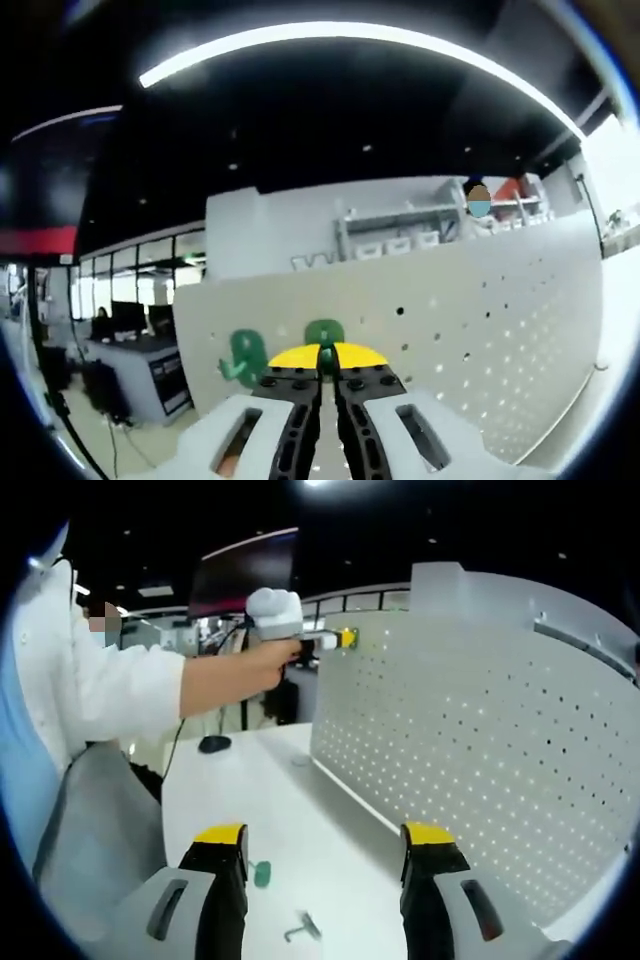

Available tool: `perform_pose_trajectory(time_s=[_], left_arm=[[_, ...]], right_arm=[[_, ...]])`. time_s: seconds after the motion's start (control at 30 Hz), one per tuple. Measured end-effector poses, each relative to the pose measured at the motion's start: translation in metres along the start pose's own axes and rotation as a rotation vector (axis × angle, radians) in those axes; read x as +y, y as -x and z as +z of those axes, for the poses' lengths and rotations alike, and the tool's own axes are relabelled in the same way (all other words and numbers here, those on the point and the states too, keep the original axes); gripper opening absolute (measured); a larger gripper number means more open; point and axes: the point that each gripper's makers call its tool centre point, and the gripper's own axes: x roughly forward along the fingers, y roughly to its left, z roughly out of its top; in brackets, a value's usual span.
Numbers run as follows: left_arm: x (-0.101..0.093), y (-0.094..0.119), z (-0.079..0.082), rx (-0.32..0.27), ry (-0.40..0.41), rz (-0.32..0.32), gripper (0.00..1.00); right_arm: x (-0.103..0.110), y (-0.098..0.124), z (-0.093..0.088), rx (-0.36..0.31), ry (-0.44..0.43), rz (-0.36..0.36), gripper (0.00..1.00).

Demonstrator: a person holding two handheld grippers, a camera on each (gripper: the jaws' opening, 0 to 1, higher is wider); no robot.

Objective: Insert the hook assembly into the mounting plate slot until the hook locks in place.

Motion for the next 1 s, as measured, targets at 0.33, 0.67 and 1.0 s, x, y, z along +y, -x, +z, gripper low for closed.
perform_pose_trajectory(time_s=[0.33, 0.67, 1.0], left_arm=[[-0.001, 0.005, 0.002, 0.018, 0.005, -0.047, 0.06], [-0.007, 0.020, 0.004, 0.014, 0.054, -0.070, 0.12], [-0.009, 0.043, 0.015, -0.021, 0.049, -0.121, 0.11]], right_arm=[[0.002, -0.002, 0.003, -0.003, 0.004, 0.006, 0.62], [0.004, -0.001, 0.004, -0.008, 0.002, 0.004, 0.62], [0.009, -0.005, 0.008, -0.017, 0.013, 0.019, 0.62]])
